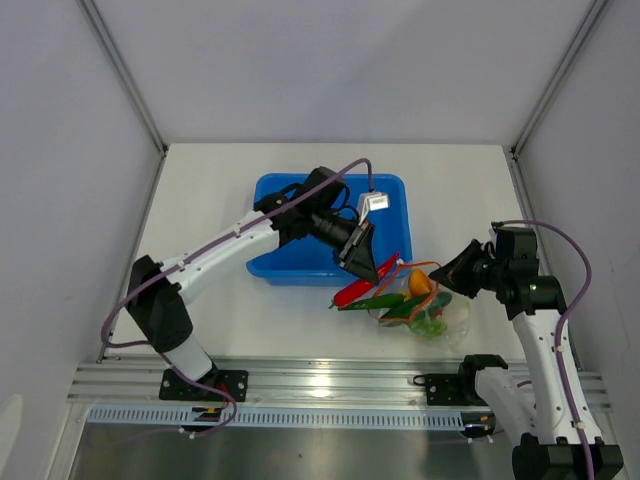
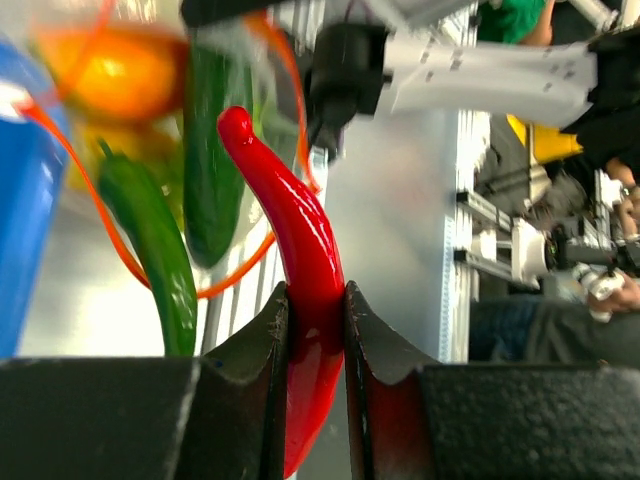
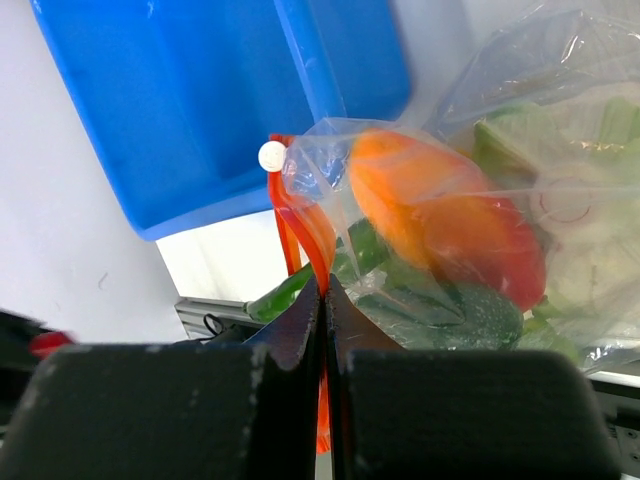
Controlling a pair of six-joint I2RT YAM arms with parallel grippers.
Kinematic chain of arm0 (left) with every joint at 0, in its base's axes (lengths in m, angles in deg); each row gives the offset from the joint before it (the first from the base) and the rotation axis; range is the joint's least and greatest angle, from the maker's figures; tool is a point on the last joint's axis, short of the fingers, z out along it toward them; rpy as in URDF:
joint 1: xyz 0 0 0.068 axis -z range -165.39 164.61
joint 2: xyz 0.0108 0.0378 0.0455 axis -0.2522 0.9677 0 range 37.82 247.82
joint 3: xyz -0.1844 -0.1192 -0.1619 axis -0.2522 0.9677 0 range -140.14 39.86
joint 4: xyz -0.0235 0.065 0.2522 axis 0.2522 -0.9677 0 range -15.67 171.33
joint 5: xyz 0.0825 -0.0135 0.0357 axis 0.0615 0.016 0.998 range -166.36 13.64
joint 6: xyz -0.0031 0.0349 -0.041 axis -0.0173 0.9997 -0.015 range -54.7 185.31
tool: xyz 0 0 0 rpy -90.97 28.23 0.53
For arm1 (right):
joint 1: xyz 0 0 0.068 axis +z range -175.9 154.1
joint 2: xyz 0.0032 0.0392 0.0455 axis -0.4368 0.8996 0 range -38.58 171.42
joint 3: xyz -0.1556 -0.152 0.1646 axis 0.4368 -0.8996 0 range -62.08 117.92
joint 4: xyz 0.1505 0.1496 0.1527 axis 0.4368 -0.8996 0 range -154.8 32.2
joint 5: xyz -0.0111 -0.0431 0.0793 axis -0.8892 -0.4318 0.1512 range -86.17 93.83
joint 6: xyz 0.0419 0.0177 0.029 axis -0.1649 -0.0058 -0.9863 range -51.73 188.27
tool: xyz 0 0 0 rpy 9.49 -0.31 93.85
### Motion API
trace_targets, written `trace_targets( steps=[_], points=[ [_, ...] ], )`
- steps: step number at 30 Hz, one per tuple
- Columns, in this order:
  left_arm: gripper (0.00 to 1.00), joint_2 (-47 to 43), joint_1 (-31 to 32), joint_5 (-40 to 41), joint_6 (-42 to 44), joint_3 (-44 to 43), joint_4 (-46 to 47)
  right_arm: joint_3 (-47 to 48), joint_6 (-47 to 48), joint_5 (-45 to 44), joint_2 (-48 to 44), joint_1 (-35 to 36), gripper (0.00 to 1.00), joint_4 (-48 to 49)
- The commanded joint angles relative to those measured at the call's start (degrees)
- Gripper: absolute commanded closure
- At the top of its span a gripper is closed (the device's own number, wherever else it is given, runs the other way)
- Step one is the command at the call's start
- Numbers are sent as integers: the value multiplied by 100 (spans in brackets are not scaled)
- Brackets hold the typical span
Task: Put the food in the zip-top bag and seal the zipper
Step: Pick up the fake vegetable from the bin, then place the fake vegetable in the zipper food storage bag.
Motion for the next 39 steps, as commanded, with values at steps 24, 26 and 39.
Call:
trace_targets(
  steps=[24, 26, 39],
  points=[
    [99, 1814, 561, -384, 1195, -1626, -2510, -30, 284, 102, -495, 65, 100, -375],
    [99, 1964, 605, -340, 1143, -1880, -2599, -30, 346, 137, -522, 65, 100, -375],
    [100, 2527, 974, -323, 317, -2179, -2081, 128, 777, 383, -1101, 74, 100, -639]
  ],
)
